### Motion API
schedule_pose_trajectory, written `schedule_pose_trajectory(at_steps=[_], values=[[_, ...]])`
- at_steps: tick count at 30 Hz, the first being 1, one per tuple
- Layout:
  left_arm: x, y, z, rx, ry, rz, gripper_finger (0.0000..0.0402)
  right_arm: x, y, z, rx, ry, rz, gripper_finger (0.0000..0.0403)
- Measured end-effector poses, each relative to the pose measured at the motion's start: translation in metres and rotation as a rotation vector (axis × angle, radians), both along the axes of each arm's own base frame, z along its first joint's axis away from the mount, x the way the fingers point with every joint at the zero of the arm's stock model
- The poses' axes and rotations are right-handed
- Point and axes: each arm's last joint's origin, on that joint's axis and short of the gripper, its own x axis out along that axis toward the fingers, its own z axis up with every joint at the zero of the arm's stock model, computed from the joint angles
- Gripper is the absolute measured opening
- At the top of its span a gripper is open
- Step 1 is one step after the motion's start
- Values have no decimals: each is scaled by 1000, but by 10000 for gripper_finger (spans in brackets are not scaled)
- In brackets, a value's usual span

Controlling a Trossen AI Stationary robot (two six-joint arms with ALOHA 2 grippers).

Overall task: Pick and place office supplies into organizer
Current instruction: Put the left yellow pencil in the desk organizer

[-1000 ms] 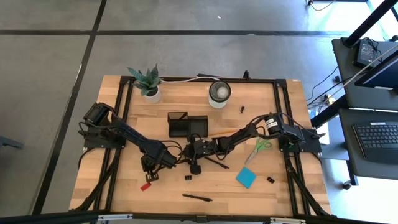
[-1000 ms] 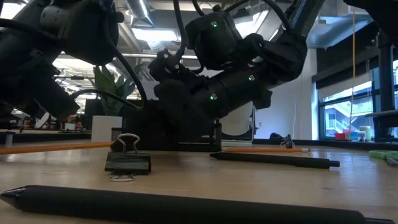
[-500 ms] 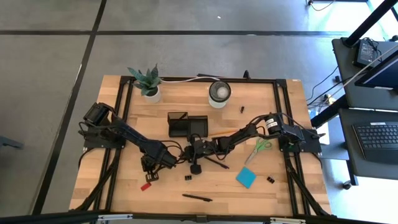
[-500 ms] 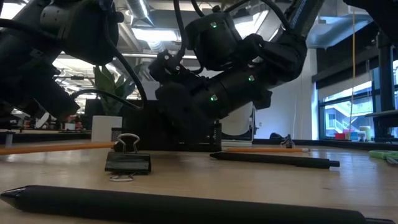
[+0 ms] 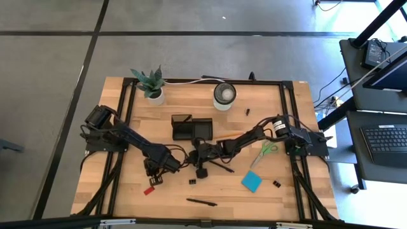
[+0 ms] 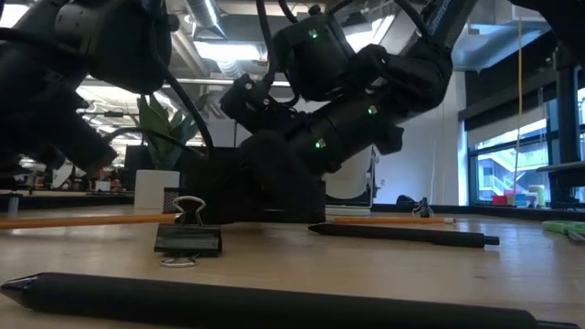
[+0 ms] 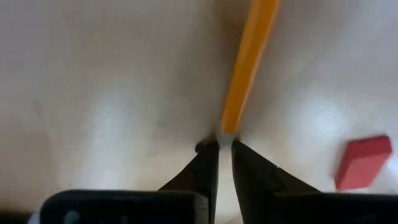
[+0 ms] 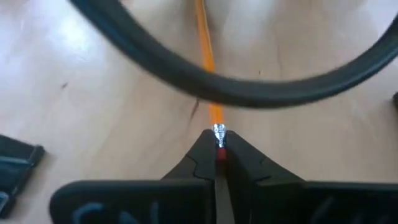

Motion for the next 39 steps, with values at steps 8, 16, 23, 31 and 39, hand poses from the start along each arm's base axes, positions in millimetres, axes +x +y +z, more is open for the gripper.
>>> schedule_pose_trajectory(at_steps=[8,16,23,31,39], values=[[-4,3,51,236,-320,38,59,-12,-5,40,-136,83,-30,19],[-23,2,92,330,-570,44,68,-40,-16,94,-376,198,-110,19],[-32,-3,103,455,-707,73,64,-66,-31,146,-838,243,-161,19],[-44,4,76,489,-628,205,66,-66,-36,181,-1287,345,6,19],[-50,6,64,494,-603,220,61,-61,-47,216,-1319,375,30,19]])
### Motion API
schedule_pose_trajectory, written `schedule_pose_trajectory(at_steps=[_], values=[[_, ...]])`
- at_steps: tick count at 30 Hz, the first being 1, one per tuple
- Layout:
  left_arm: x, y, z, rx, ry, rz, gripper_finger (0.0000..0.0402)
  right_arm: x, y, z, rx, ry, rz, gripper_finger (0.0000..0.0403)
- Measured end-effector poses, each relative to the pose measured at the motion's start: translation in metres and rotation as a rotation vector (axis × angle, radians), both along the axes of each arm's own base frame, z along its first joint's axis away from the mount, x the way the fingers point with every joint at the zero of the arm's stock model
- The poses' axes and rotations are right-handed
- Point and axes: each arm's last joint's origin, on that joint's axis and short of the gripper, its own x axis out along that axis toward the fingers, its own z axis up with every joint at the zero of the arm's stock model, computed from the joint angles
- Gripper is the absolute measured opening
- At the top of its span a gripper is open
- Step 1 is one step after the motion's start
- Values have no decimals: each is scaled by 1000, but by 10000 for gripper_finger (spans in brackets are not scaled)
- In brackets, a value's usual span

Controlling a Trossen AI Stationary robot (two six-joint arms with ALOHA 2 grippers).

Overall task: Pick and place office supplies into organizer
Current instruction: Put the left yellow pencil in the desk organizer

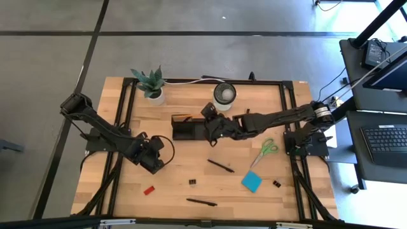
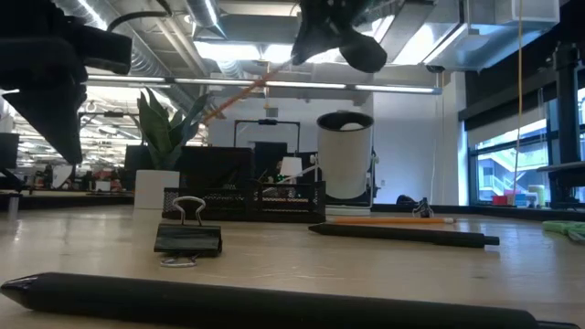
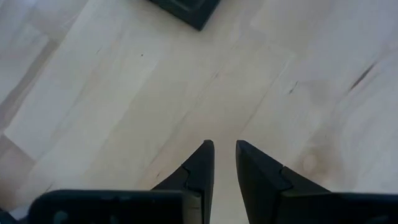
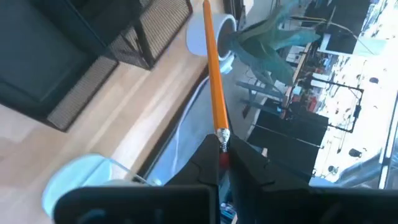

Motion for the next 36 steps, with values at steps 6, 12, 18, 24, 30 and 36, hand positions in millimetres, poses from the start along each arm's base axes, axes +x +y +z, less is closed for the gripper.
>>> schedule_pose_trajectory(at_steps=[6,12,18,24,30,36], values=[[1,0,0,7,-15,-5,61,0,-22,-6,44,68,6,19],[2,0,0,9,-22,-9,59,7,-33,-23,121,106,14,20],[2,0,0,16,-29,-8,59,22,-39,-50,135,159,34,20],[2,0,0,20,-33,-7,59,31,-42,-68,127,182,25,20],[2,0,0,22,-31,-13,59,33,-42,-68,132,155,30,37],[2,0,1,30,-31,-20,60,34,-42,-67,130,141,34,63]])
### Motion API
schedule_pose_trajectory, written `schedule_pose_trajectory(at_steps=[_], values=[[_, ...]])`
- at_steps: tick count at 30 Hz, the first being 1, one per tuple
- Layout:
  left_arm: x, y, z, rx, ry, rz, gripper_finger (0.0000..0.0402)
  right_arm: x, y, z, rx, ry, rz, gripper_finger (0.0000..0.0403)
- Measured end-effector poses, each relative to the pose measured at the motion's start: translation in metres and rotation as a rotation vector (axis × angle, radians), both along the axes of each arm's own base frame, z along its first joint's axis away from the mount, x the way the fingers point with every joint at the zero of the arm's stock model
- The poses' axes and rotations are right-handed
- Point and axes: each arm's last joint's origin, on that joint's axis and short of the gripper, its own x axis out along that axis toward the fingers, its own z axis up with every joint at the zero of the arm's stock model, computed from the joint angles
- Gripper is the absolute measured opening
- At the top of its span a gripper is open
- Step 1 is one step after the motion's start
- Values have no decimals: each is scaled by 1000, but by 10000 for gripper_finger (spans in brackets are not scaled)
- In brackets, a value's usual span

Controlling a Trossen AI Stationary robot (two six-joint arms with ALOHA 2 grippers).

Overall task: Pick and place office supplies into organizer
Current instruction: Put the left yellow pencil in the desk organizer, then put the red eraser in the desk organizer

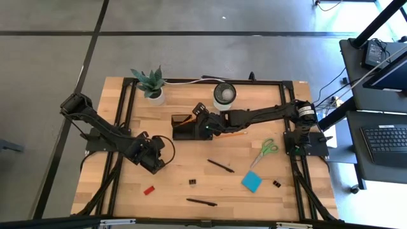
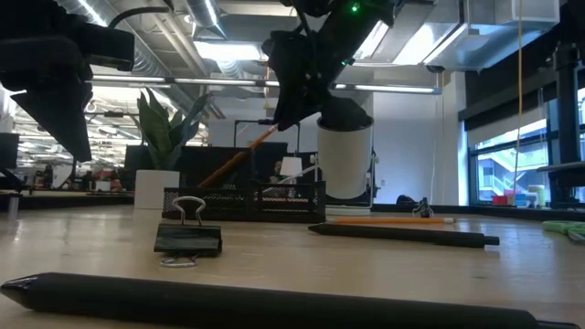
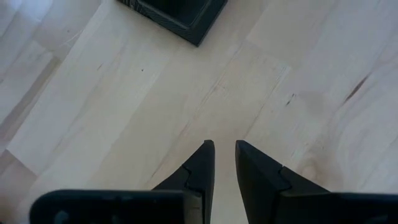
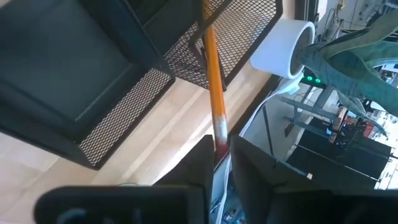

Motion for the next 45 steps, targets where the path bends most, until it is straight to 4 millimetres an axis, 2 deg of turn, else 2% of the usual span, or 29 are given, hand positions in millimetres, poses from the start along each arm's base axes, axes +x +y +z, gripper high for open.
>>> schedule_pose_trajectory(at_steps=[7,10,14,18,22,25,28,32,35,41,45], values=[[0,0,0,7,1,-8,57,1,-2,4,-63,-26,-54,99],[0,0,0,15,-1,-10,57,2,-4,16,-90,-74,-119,121],[0,1,0,29,-8,-12,64,-7,2,43,0,-126,-121,137],[0,1,0,34,-2,-21,76,-25,8,69,112,-195,-132,139],[0,1,0,27,-4,-21,89,-49,6,94,222,-272,-235,140],[3,-2,3,13,-19,-32,99,-72,8,108,444,-274,-262,140],[12,-9,8,-36,-70,-148,111,-95,10,115,649,-276,-258,140],[32,-21,17,-174,-206,-350,129,-124,13,107,718,-356,-344,140],[37,-24,20,-251,-247,-387,139,-149,14,90,709,-447,-437,140],[30,-22,13,-330,-36,-280,141,-188,15,48,745,-633,-488,140],[40,-33,16,-366,106,-237,141,-204,14,31,784,-717,-469,140]])
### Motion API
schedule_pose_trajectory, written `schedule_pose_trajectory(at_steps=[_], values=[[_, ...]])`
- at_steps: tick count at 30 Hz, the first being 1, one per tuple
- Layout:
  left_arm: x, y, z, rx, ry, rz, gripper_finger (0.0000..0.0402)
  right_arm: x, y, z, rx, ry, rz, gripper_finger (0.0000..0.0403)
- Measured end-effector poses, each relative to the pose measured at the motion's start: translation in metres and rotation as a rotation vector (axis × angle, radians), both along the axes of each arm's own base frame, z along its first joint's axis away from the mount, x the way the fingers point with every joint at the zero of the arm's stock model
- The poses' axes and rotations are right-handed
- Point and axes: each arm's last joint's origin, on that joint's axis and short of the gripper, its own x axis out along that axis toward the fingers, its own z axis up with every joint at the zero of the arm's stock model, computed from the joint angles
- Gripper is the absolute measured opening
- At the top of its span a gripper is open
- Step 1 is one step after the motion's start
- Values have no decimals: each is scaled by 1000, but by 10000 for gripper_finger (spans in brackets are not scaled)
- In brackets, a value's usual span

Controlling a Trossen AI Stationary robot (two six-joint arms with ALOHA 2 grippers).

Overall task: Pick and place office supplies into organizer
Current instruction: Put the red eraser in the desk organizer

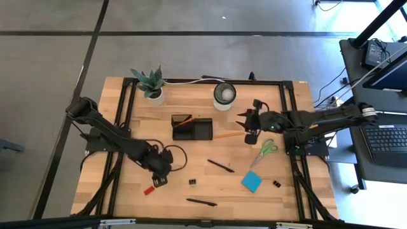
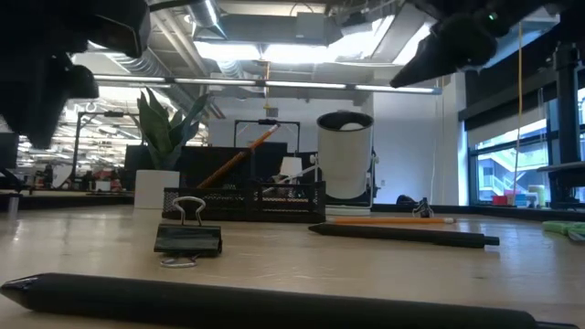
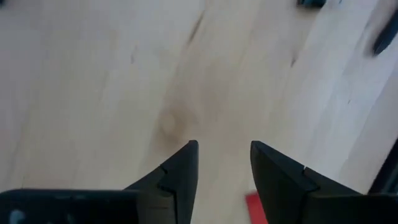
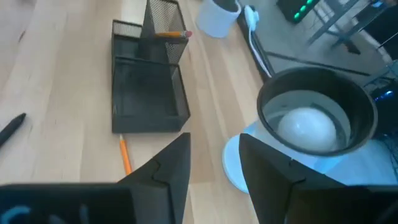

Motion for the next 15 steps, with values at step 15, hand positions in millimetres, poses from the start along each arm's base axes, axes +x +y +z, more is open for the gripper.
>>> schedule_pose_trajectory(at_steps=[15], values=[[32,-46,-46,-102,472,194,142,-7,-3,-8,-37,-120,16,140]])
